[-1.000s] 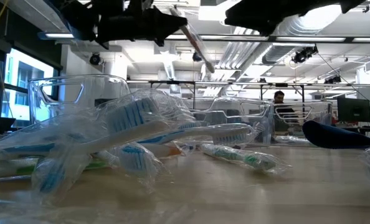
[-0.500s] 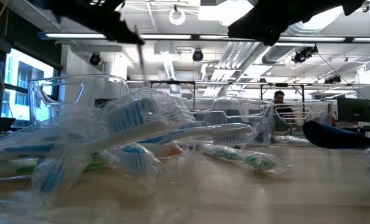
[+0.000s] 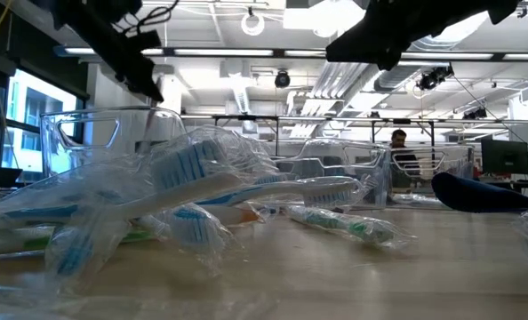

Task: Pick & Place Toothbrushes
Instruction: Put the orange toothbrush into the top left transparent bin, then put the blue toothbrush into the bottom transparent bin

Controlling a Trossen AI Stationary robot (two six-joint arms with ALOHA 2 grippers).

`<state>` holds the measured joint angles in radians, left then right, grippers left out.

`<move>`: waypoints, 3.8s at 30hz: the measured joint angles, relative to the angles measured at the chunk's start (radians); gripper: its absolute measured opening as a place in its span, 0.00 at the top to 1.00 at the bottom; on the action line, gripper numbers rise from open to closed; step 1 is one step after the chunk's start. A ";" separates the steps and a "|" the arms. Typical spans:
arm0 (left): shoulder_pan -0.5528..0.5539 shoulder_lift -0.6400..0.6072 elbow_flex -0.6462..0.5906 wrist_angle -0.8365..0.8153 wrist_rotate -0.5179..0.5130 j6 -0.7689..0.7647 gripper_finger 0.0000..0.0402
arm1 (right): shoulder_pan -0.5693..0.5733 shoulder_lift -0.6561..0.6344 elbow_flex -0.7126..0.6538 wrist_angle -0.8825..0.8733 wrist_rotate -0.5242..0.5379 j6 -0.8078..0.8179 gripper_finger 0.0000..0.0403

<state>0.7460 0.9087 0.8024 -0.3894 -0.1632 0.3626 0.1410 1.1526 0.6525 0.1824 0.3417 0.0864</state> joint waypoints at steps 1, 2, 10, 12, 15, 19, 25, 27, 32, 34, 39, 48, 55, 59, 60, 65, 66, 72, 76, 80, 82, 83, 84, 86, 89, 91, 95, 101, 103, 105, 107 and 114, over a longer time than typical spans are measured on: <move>0.013 0.008 0.000 -0.003 0.000 0.000 0.95 | 0.000 0.000 0.000 0.000 0.000 0.000 0.77; 0.028 0.016 0.000 -0.007 0.000 0.000 0.95 | 0.000 0.000 0.000 0.000 0.000 0.000 0.77; 0.122 0.074 0.000 -0.011 -0.022 0.062 0.95 | 0.000 0.000 0.000 -0.006 0.000 0.026 0.77; 0.137 0.093 0.000 -0.011 -0.032 0.120 0.95 | 0.000 0.000 0.000 -0.011 0.000 0.026 0.77; 0.154 0.129 0.000 -0.011 -0.051 0.184 0.95 | 0.000 0.000 0.000 -0.012 0.000 0.026 0.77; 0.173 0.181 0.000 -0.010 -0.054 0.216 0.95 | 0.000 0.000 0.000 -0.013 0.000 0.027 0.77; 0.177 0.268 0.000 -0.010 -0.056 0.262 0.95 | 0.000 0.000 0.000 -0.013 0.000 0.027 0.77; 0.177 0.291 0.000 -0.007 -0.056 0.262 0.95 | 0.000 0.000 0.000 -0.014 0.000 0.027 0.77; 0.177 0.340 0.000 0.022 -0.055 0.262 0.95 | 0.000 0.000 0.000 -0.014 0.000 0.027 0.77; 0.177 0.356 0.000 0.039 -0.046 0.262 0.95 | 0.000 0.000 0.000 -0.014 0.000 0.027 0.77; 0.177 0.391 0.000 0.059 -0.029 0.278 0.95 | 0.000 0.000 0.000 -0.014 0.000 0.027 0.77; 0.177 0.428 0.001 0.062 -0.030 0.318 0.95 | 0.000 0.000 0.000 -0.014 0.000 0.027 0.77; 0.177 0.432 0.001 0.056 -0.026 0.312 0.83 | 0.000 0.000 0.000 -0.014 0.000 0.027 0.77; 0.177 0.432 0.001 0.057 -0.026 0.311 0.74 | 0.000 0.000 0.000 -0.014 0.000 0.027 0.77; 0.177 0.432 0.001 0.057 -0.022 0.311 0.72 | 0.000 0.000 0.000 -0.014 0.000 0.027 0.77; 0.177 0.431 0.001 0.086 0.045 0.309 0.71 | 0.000 0.000 0.000 -0.014 0.000 0.027 0.77; 0.177 0.431 0.001 0.093 0.055 0.308 0.71 | 0.000 0.000 0.000 -0.014 0.000 0.027 0.77; 0.177 0.430 0.020 0.094 0.100 0.287 0.82 | 0.000 0.000 0.000 -0.014 0.000 0.026 0.77; 0.177 0.404 0.046 0.080 0.110 0.288 0.94 | 0.000 0.000 0.000 -0.014 0.000 0.025 0.77; 0.177 0.365 0.054 0.060 0.121 0.287 0.98 | 0.000 0.000 0.000 -0.014 0.000 0.023 0.77; 0.177 0.345 0.054 0.028 0.166 0.285 0.99 | 0.000 0.000 0.000 -0.015 0.000 0.023 0.77; 0.177 0.334 0.054 0.012 0.199 0.282 0.99 | 0.000 0.000 0.000 -0.014 0.000 0.023 0.77; 0.177 0.321 0.054 -0.003 0.237 0.280 1.00 | 0.000 0.000 0.000 -0.015 0.000 0.023 0.77; 0.177 0.293 0.054 -0.038 0.331 0.278 1.00 | 0.000 0.000 0.000 -0.015 0.000 0.023 0.77; 0.176 0.250 0.054 -0.105 0.488 0.278 1.00 | 0.000 0.000 0.000 -0.015 0.000 0.023 0.77; 0.160 0.216 0.054 -0.127 0.557 0.281 1.00 | 0.000 0.000 0.000 -0.015 0.000 0.023 0.77; 0.078 0.144 0.053 -0.136 0.554 0.291 1.00 | 0.000 0.000 0.000 -0.015 0.000 0.023 0.77; -0.087 0.024 0.053 -0.134 0.424 0.277 1.00 | 0.000 0.000 0.000 -0.015 0.000 0.023 0.77; -0.152 -0.009 0.053 -0.134 0.379 0.259 1.00 | 0.000 0.000 0.000 -0.015 0.000 0.023 0.77; -0.224 -0.034 0.053 -0.134 0.334 0.239 1.00 | 0.000 0.000 0.000 -0.015 0.000 0.023 0.77; -0.301 -0.046 0.053 -0.125 0.284 0.215 1.00 | 0.000 0.000 0.000 -0.015 0.000 0.023 0.77; -0.573 -0.045 0.053 -0.086 0.072 0.184 1.00 | 0.000 0.000 0.000 -0.015 0.000 0.023 0.77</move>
<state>0.1732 0.8634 0.8555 -0.4755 -0.0916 0.5466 0.1413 1.1526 0.6525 0.1673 0.3416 0.1093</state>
